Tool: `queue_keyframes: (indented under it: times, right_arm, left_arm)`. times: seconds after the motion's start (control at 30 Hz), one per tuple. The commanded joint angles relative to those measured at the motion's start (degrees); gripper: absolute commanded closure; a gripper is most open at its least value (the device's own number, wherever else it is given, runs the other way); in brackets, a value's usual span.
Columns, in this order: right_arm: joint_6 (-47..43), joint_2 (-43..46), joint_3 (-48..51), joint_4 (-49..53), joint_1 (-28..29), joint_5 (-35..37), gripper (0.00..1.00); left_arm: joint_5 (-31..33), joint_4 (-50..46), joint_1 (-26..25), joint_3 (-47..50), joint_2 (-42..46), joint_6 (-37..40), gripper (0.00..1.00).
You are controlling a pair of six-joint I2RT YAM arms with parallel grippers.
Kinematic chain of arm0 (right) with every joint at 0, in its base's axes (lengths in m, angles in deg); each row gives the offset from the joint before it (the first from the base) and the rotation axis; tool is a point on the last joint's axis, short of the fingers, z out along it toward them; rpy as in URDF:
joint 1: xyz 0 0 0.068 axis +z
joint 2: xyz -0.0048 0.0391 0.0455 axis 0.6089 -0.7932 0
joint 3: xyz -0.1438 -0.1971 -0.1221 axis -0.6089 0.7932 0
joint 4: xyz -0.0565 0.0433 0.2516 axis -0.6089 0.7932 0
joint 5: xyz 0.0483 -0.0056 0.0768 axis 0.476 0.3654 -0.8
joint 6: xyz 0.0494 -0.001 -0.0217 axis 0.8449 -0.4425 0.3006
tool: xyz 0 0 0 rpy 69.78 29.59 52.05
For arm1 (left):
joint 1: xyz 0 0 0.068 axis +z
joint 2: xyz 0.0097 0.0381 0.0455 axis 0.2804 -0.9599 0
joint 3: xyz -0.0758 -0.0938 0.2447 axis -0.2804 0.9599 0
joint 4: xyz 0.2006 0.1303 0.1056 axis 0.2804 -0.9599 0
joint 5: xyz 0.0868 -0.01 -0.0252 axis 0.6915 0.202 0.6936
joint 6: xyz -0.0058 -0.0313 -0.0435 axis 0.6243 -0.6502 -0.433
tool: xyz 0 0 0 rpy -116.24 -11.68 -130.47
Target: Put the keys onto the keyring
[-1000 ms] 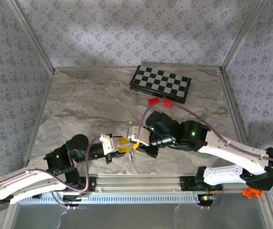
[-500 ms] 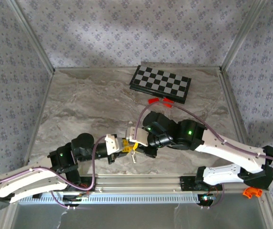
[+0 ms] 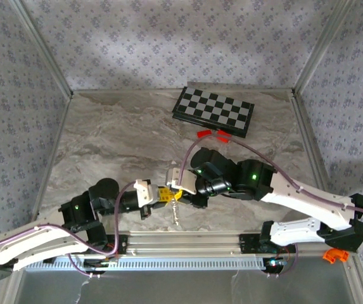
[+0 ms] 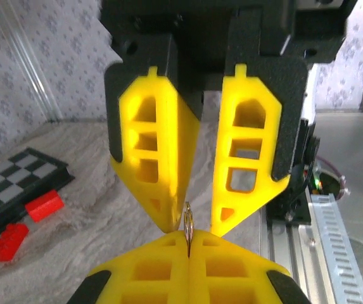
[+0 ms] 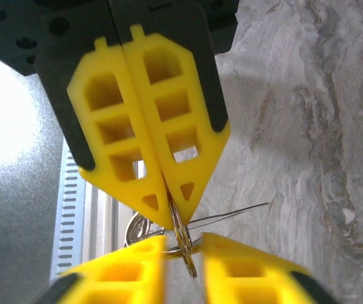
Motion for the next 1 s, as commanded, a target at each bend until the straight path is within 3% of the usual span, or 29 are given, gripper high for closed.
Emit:
queue_keyframes:
  times: [0.0, 0.3, 0.6, 0.77, 0.97]
  right_arm:
    - [2.6, 3.2, 2.5, -3.5, 0.2, -1.1, 0.65]
    - [5.0, 6.4, 9.0, -13.0, -0.3, -3.5, 0.64]
    - [7.0, 8.1, 11.7, -17.8, -1.1, -6.0, 0.55]
    - [7.4, 7.8, 11.9, -18.9, -1.4, -6.2, 0.7]
    - [7.7, 7.4, 12.0, -19.3, -1.5, -6.0, 0.7]
  left_arm:
    - [-2.3, 8.3, 0.0, 0.9, 2.4, -1.7, 1.0]
    - [-2.6, 10.4, 0.0, 1.8, 3.9, -2.1, 1.0]
    - [-2.5, 11.1, 0.0, 2.8, 4.7, -2.8, 1.0]
    - [-3.0, 11.4, 0.0, 3.1, 5.0, -3.1, 1.0]
    - [-3.3, 11.5, -0.1, 3.2, 5.3, -3.4, 1.0]
